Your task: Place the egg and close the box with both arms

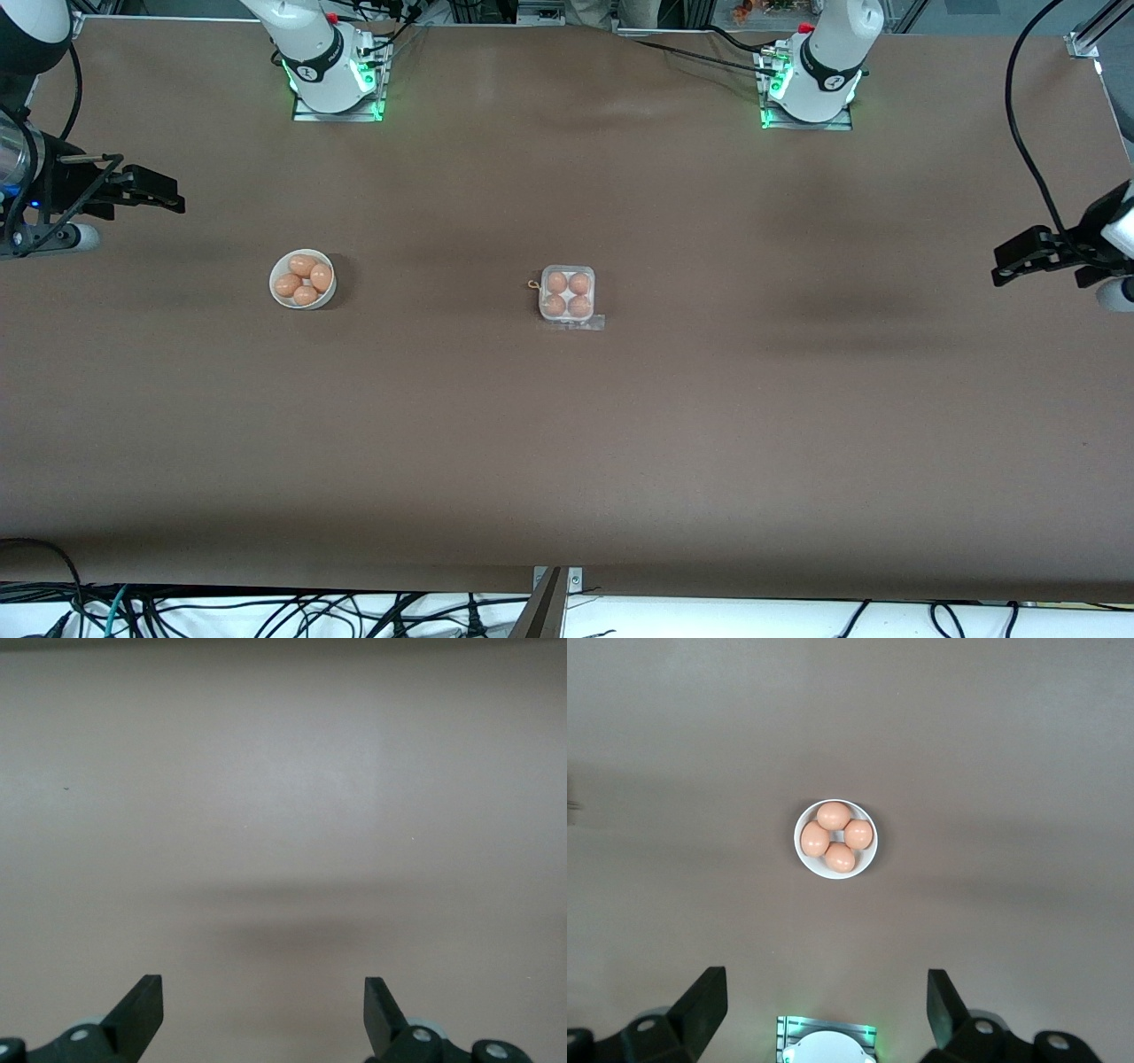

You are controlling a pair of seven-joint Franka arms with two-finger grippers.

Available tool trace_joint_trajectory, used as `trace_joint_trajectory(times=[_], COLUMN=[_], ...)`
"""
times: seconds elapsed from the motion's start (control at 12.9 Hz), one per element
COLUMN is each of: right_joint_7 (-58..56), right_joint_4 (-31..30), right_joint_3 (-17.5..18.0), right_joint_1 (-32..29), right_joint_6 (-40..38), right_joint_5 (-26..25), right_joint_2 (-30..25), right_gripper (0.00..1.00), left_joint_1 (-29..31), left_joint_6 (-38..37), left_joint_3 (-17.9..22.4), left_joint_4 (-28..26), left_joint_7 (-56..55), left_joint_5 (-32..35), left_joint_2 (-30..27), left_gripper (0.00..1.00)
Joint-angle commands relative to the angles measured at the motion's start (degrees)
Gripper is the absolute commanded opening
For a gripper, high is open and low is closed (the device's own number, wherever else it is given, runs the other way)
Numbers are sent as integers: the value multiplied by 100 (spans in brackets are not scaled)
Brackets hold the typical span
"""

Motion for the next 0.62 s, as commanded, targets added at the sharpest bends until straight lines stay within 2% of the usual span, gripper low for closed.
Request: trace_joint_trajectory(times=[0.0, 0.54], right_joint_7=[89, 89], right_joint_4=[8, 17], right_joint_3=[85, 76], right_joint_1=[-98, -98], right_joint_6=[-96, -113], right_joint_5=[40, 58], right_joint_2=[-105, -96], right_gripper=[100, 100], left_joint_1=[22, 31], left_joint_6=[150, 150], left_joint_3=[-105, -132], left_joint_4=[-351, -439], left_joint_7=[42, 68], left_joint_5=[-58, -67], left_joint_2=[-310, -390], left_gripper=[100, 100])
